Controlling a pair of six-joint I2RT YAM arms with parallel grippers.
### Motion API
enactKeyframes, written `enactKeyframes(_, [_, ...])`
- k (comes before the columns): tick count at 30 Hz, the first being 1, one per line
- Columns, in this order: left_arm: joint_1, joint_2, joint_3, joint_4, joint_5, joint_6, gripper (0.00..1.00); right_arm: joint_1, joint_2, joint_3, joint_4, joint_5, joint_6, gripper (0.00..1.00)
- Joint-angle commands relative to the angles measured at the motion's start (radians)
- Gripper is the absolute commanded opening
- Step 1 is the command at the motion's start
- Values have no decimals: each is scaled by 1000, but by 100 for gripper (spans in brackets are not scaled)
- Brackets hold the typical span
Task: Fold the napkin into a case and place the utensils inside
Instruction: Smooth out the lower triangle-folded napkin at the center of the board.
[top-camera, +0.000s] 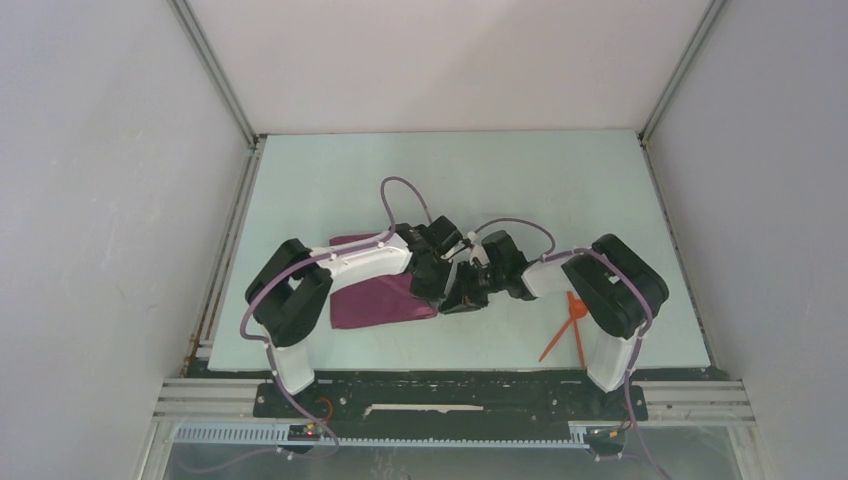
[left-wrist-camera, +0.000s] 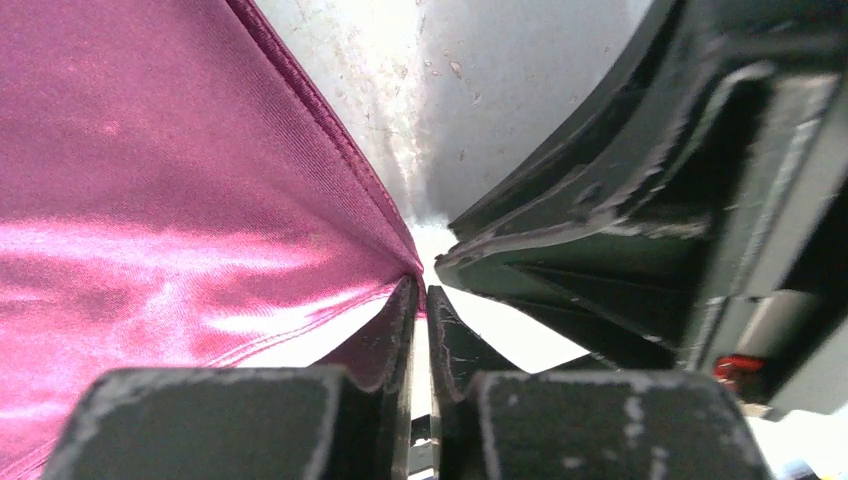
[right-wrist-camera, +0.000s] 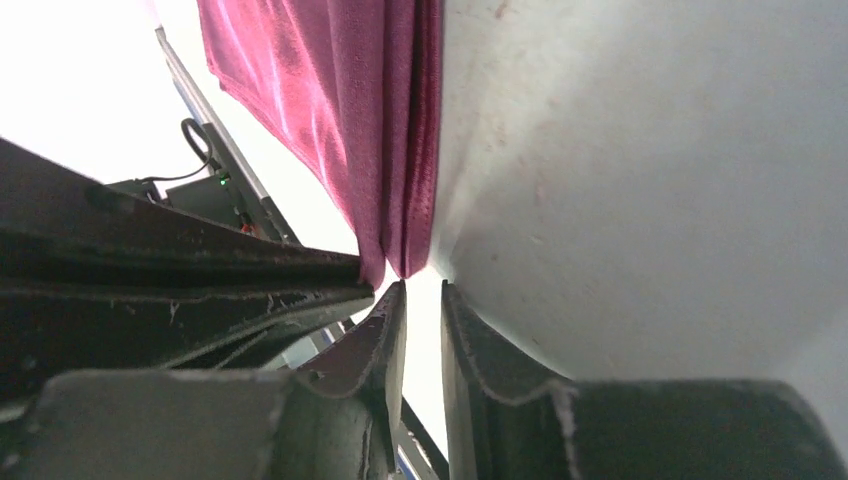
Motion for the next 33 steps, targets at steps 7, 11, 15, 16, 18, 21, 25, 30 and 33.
enactKeyframes(7, [-9, -104, 43, -64, -43, 12, 46, -37, -113, -25, -88, 34, -67, 50])
enactKeyframes(11, [21, -222, 68, -118, -63, 37, 59, -17, -127, -23, -17, 17, -31, 64])
enactKeyframes(15, [189, -330, -32, -54, 23, 50, 58, 10, -38, 10, 54, 4, 7, 65])
enactKeyframes(16, [247, -345, -60, -26, 64, 53, 54, 17, -19, 10, 75, 0, 16, 63])
enactKeyframes(18, [361, -363, -118, 52, 149, 52, 45, 33, -3, 16, 70, 17, 7, 60])
enactKeyframes(21, [533, -340, -190, 205, 291, 6, 28, 56, 16, 50, 11, 53, -34, 54])
enactKeyframes(25, [693, -222, -186, 312, 333, -41, 19, 62, 40, 64, -34, 97, -57, 35])
enactKeyframes(30, [801, -98, -133, 362, 295, -55, 20, 69, -66, 131, -225, 210, -163, 50])
enactKeyframes(33, [859, -39, -109, 385, 301, -73, 19, 67, -121, 241, -339, 292, -220, 69])
